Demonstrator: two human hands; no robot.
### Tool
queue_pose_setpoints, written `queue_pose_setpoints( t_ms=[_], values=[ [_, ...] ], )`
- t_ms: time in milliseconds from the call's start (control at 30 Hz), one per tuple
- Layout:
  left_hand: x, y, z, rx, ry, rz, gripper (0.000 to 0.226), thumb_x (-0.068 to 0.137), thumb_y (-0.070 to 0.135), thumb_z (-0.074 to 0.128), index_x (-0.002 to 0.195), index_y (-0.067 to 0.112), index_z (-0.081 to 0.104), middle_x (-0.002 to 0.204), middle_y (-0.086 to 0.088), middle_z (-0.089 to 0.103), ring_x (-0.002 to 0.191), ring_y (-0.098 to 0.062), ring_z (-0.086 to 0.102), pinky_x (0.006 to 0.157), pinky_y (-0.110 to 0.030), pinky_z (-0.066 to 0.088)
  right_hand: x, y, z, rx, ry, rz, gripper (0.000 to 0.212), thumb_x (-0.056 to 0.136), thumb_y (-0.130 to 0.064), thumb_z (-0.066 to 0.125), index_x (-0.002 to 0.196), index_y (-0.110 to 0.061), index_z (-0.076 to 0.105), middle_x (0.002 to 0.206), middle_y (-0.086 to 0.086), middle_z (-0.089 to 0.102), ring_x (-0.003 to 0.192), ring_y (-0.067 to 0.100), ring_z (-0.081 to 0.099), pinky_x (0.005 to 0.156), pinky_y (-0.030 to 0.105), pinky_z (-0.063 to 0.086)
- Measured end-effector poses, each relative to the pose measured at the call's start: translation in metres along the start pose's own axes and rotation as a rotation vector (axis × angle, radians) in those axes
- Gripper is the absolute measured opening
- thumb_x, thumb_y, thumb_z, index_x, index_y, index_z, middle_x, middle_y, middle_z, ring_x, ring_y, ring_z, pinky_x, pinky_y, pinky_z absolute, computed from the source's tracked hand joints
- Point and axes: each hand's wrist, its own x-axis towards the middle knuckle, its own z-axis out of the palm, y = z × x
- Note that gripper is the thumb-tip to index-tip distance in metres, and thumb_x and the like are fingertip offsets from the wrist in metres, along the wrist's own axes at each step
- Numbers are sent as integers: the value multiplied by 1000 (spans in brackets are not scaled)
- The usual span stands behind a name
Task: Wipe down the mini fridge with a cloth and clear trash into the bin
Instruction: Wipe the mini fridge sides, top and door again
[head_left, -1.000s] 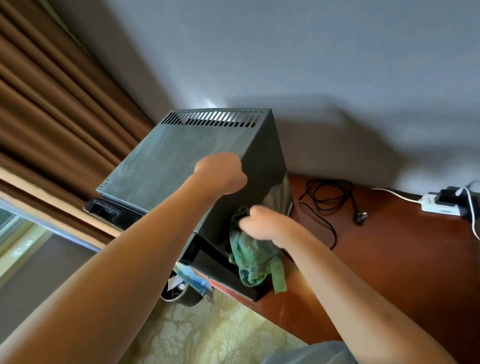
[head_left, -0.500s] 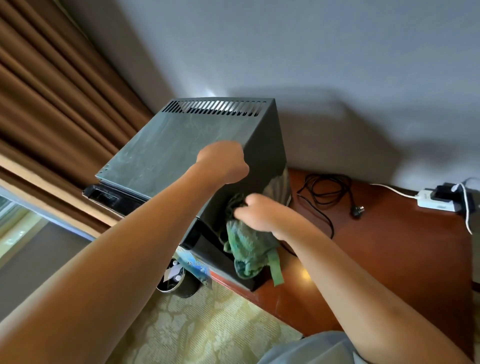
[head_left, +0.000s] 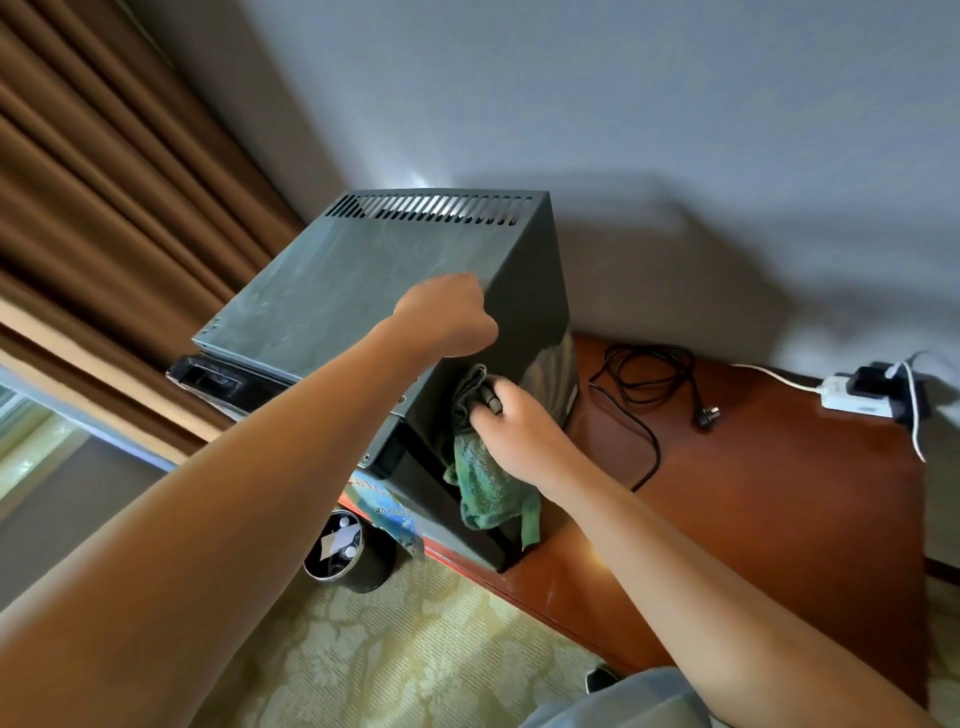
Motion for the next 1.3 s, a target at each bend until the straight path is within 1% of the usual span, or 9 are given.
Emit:
queue_pose_setpoints(
  t_ms=[100, 300, 467, 567, 667, 833, 1033, 1167, 1300],
  values=[
    [-4, 0, -3, -39, -15, 3, 18, 79, 26, 54, 93, 15, 58, 84, -4, 64, 74, -20, 62, 60, -32, 54, -5, 13, 9, -167, -23, 75, 46, 103, -24, 48, 147, -18, 40, 137, 13, 47, 92, 29, 61, 78, 38, 50],
    [-15, -6, -6, -80, -25, 32, 13, 82, 24, 55, 92, 17, 54, 84, -5, 61, 75, -21, 59, 60, -33, 49, -36, 10, 31, -120, -117, 2, 24, 98, -31, 50, 114, -13, 49, 112, 11, 53, 93, 24, 53, 79, 40, 45],
    [-33, -25, -12, -60, -42, 73, 15, 85, 28, 55, 96, 22, 50, 86, 2, 56, 75, -15, 52, 57, -29, 39, -41, 13, 38, -99, 72, -80, 47, 100, -23, 55, 144, -16, 40, 144, 6, 44, 129, 25, 52, 109, 45, 43],
    [-45, -34, -10, 25, -47, 78, 16, 88, 29, 53, 100, 19, 52, 90, 0, 56, 77, -15, 51, 65, -33, 46, -48, 27, 51, -142, -34, 93, 39, 100, -19, 54, 135, -14, 36, 137, 10, 45, 112, 30, 57, 98, 49, 48],
    [-52, -38, -9, 76, -44, 80, 18, 89, 32, 51, 101, 18, 55, 89, 0, 58, 79, -17, 53, 71, -36, 50, -53, 20, 57, -67, -1, 33, 20, 97, -25, 53, 112, -21, 39, 110, 7, 55, 90, 29, 58, 78, 47, 50],
    [-62, -41, -6, 103, -26, 108, 20, 89, 34, 52, 101, 18, 57, 90, -1, 59, 81, -19, 55, 69, -35, 49, -55, 4, 61, -7, 225, -235, 26, 96, -22, 58, 120, -24, 47, 119, -1, 56, 105, 22, 61, 87, 45, 52],
    [-73, -50, 2, 66, 2, 115, 14, 87, 36, 51, 94, 23, 52, 86, 2, 56, 80, -21, 53, 60, -31, 37, -60, 30, 68, -134, 60, 173, 21, 97, -22, 54, 116, -17, 44, 115, 11, 60, 100, 36, 63, 82, 46, 50],
    [-83, -54, 6, 20, 55, 125, 19, 89, 38, 52, 101, 24, 52, 89, 2, 57, 78, -17, 53, 66, -32, 46, -77, 15, 87, -71, 81, 7, 19, 94, -30, 55, 110, -29, 45, 105, 3, 63, 93, 27, 63, 70, 37, 45],
    [-99, -56, 6, 3, 92, 165, 20, 87, 34, 53, 103, 22, 54, 96, 0, 61, 85, -22, 58, 77, -40, 55, -85, 1, 98, -42, 328, -247, 28, 95, -28, 57, 123, -28, 51, 121, -5, 60, 108, 16, 61, 87, 37, 51]
  ],
)
